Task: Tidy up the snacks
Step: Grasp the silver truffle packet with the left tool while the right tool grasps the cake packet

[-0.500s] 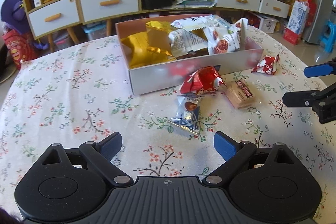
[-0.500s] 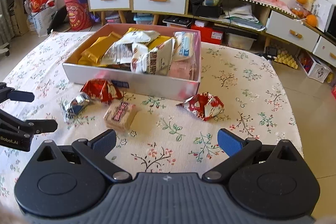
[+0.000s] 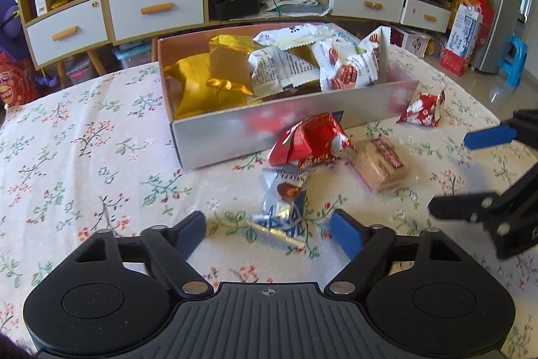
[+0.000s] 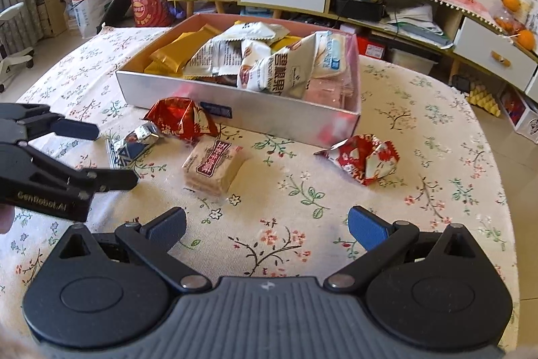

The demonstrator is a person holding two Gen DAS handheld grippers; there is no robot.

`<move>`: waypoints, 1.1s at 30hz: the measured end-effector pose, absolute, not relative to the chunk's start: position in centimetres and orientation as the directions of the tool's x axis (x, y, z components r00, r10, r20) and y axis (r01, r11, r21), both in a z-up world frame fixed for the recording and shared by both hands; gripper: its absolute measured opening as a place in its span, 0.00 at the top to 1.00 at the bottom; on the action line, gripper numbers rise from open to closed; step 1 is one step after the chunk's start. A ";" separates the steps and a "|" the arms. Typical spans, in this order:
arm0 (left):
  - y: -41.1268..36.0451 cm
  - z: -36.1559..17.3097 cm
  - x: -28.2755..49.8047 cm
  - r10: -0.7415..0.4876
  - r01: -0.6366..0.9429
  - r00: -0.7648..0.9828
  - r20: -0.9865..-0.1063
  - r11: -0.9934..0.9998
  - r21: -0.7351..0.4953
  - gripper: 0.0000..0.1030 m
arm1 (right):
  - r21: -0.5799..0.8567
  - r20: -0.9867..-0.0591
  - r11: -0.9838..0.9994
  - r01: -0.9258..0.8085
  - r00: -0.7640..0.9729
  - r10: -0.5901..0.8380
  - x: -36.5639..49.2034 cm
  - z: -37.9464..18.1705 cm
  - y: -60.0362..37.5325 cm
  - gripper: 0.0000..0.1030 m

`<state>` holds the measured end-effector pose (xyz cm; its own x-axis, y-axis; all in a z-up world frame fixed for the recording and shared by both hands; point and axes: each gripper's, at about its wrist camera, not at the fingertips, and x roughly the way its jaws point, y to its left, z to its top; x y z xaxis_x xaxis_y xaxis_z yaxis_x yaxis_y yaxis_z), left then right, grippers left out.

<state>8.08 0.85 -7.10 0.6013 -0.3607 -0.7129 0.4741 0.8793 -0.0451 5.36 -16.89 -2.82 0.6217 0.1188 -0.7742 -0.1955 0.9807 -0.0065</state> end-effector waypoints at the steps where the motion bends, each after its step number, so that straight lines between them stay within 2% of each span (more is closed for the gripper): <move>1: 0.7 -7.1 8.2 -0.363 0.475 0.602 -0.711 0.879 -0.047 0.31 | -0.005 -0.775 0.980 -0.199 0.620 0.122 5.5 -2.9 -16.9 0.00; 8: -0.4 -6.6 8.2 -0.391 0.508 0.588 -0.708 0.860 -0.053 0.65 | 0.031 -0.778 0.973 -0.229 0.605 0.168 5.9 -3.4 -16.5 0.00; 11: -0.7 -6.4 8.2 -0.394 0.516 0.577 -0.715 0.855 -0.055 0.72 | 0.042 -0.782 0.969 -0.244 0.595 0.184 6.0 -3.6 -16.1 0.00; 27: 1.2 -5.9 9.2 -0.281 0.409 0.573 -0.770 0.912 -0.028 0.76 | 0.045 -0.776 0.968 -0.246 0.602 0.189 7.4 -4.0 -14.3 0.01; 33: 1.4 -5.9 9.3 -0.258 0.389 0.563 -0.785 0.921 -0.023 0.74 | 0.052 -0.774 0.978 -0.202 0.610 0.167 8.0 -3.8 -13.8 0.09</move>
<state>9.35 1.39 -5.85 0.5631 -0.2580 -0.7851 0.3892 0.9209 -0.0235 8.02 -13.83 -3.78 0.6105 0.1672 -0.7742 -0.2025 0.9779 0.0515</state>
